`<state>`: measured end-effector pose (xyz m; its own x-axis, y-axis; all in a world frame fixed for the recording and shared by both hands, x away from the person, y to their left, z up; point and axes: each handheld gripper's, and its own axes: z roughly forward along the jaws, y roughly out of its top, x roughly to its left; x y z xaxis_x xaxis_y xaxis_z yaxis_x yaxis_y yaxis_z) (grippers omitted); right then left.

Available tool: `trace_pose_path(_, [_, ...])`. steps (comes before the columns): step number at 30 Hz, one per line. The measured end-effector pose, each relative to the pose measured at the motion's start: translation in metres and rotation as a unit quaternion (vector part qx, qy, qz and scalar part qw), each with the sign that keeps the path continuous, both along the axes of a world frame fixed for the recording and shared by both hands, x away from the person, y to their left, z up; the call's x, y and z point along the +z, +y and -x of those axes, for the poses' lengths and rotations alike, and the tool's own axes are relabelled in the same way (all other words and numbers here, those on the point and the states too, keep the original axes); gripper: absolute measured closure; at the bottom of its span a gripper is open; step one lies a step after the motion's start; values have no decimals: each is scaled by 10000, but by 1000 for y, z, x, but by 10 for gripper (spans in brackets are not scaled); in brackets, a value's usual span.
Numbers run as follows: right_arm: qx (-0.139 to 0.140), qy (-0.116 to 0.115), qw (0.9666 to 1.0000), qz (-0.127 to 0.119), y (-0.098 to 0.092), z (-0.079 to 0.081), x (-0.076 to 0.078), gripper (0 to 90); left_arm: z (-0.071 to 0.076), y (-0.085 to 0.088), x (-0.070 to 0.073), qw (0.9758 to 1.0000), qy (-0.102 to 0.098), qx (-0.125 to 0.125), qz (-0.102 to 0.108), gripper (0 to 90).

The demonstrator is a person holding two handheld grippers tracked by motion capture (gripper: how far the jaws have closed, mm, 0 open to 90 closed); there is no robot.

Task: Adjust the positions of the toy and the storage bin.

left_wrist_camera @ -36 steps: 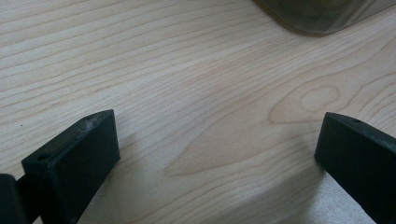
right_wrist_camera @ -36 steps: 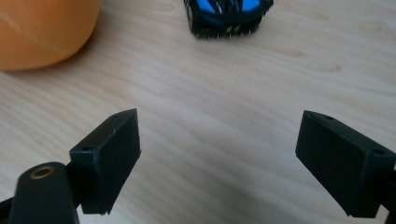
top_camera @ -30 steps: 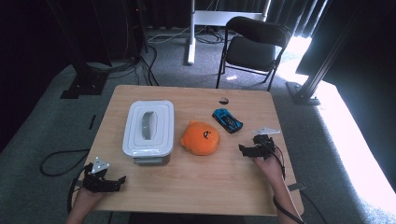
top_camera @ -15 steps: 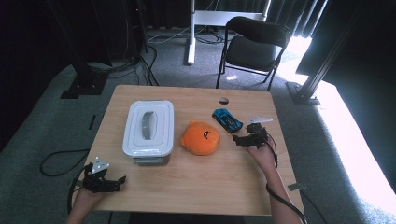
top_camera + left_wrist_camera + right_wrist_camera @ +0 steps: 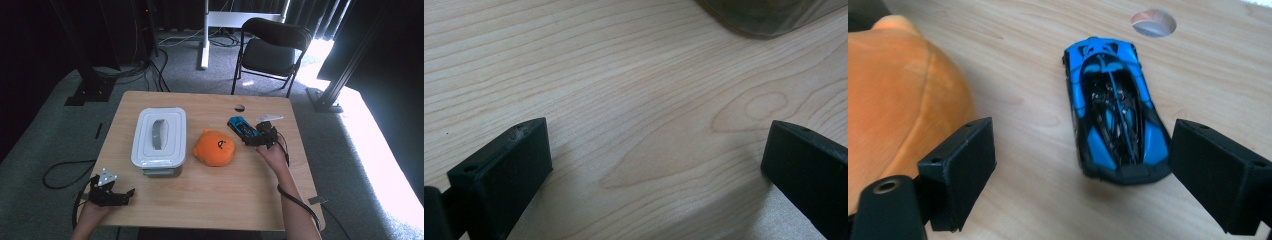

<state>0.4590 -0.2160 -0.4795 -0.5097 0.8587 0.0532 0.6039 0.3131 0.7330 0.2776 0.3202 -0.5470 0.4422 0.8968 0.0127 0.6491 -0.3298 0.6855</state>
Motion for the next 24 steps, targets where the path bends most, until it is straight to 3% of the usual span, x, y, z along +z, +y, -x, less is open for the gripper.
trace_pose_path(11, [-2,51,10000,-17,7,-24,1,117,1,0,0,10000,0,-2,0,2])
trace_pose_path(16, [51,181,9993,326,14,-36,-1,117,1,0,0,10000,-1,-4,0,2])
trace_pose_path(21, [100,289,9993,236,16,-46,-2,117,1,0,0,10000,1,-12,0,2])
trace_pose_path(24, [145,357,9983,438,19,-56,-6,117,1,0,0,10000,0,-14,1,2])
